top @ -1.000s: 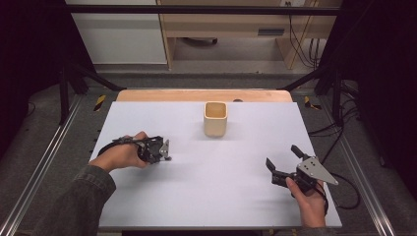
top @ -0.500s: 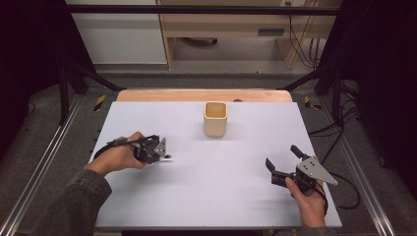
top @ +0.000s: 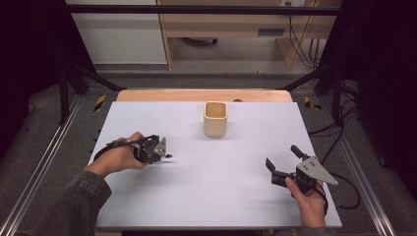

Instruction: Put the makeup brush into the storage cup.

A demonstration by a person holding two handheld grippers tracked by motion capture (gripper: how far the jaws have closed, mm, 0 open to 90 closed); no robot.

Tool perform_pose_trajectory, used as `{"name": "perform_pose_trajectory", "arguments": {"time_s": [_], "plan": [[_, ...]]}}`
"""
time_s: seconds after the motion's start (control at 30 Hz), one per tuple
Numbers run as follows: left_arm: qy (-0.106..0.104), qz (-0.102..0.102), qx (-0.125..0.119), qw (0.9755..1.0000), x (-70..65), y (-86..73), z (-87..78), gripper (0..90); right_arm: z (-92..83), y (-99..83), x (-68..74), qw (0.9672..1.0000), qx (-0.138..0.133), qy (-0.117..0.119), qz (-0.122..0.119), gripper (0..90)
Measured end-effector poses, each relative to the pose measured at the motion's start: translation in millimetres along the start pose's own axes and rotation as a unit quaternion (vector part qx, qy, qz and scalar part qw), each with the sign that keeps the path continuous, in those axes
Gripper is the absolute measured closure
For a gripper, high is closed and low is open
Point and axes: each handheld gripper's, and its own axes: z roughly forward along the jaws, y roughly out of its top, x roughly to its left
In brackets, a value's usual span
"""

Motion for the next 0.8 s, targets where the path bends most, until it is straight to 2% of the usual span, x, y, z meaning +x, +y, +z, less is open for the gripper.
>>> {"name": "perform_pose_trajectory", "arguments": {"time_s": [0.23,0.4,0.8], "plan": [[0.001,-0.002,-0.007,1.0,-0.9,1.1,-1.8,79.4,0.0,0.0,0.2,1.0,0.0,0.0,0.001,2.4],[0.002,-0.006,-0.02,0.9998,-0.8,3.8,-5.9,79.3,0.0,0.0,0.1,1.0,0.001,0.0,0.001,2.4],[0.013,-0.003,-0.054,0.9984,-4.5,17.3,-16.1,79.4,0.1,-0.4,0.1,1.0,0.003,0.0,0.001,2.4]]}}
